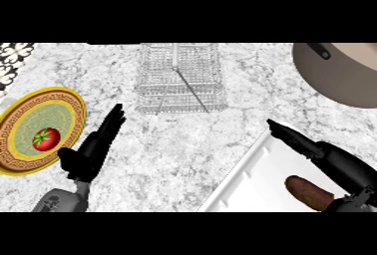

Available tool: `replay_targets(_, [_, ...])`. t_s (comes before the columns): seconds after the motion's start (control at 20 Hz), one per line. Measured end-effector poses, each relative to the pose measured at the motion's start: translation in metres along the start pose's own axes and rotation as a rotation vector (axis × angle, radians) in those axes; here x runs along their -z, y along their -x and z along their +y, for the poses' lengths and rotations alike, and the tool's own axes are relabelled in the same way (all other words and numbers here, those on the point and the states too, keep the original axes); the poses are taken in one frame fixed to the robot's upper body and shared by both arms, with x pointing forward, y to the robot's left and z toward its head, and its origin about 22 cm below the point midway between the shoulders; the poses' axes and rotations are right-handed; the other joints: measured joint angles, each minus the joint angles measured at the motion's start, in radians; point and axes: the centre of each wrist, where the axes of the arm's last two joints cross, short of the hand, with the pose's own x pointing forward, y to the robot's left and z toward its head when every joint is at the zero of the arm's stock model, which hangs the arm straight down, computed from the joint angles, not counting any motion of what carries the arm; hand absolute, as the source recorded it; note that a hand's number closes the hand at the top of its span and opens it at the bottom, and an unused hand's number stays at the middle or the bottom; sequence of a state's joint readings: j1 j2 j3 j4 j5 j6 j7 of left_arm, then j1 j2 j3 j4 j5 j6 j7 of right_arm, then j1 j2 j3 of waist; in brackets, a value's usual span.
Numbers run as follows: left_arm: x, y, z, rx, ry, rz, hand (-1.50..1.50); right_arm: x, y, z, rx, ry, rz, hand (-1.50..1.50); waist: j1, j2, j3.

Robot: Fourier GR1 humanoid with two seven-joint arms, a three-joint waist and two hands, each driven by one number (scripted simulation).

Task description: Pick the sweet potato from the tray and place it in the tiered basket

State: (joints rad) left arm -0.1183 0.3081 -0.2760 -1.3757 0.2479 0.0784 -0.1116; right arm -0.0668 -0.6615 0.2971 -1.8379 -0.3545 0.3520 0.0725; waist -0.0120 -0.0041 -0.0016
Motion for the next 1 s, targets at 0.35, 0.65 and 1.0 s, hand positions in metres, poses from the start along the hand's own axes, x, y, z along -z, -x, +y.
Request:
replay_targets(0.35, [0.004,-0.003,-0.003,0.002,0.007,-0.006,0.00,-0.016,-0.073,-0.041,-0.545,-0.240,0.219,-1.50,0.006,-0.002,-0.002])
replay_targets(0.65, [0.007,0.003,0.000,0.000,0.002,0.001,0.00,-0.025,-0.108,-0.040,-0.747,-0.406,0.335,-1.50,0.004,0.001,0.000])
replay_targets(1.0, [0.007,0.001,-0.003,0.005,0.004,-0.001,0.00,-0.032,-0.109,-0.020,-0.805,-0.431,0.410,-1.50,0.006,0.002,0.001])
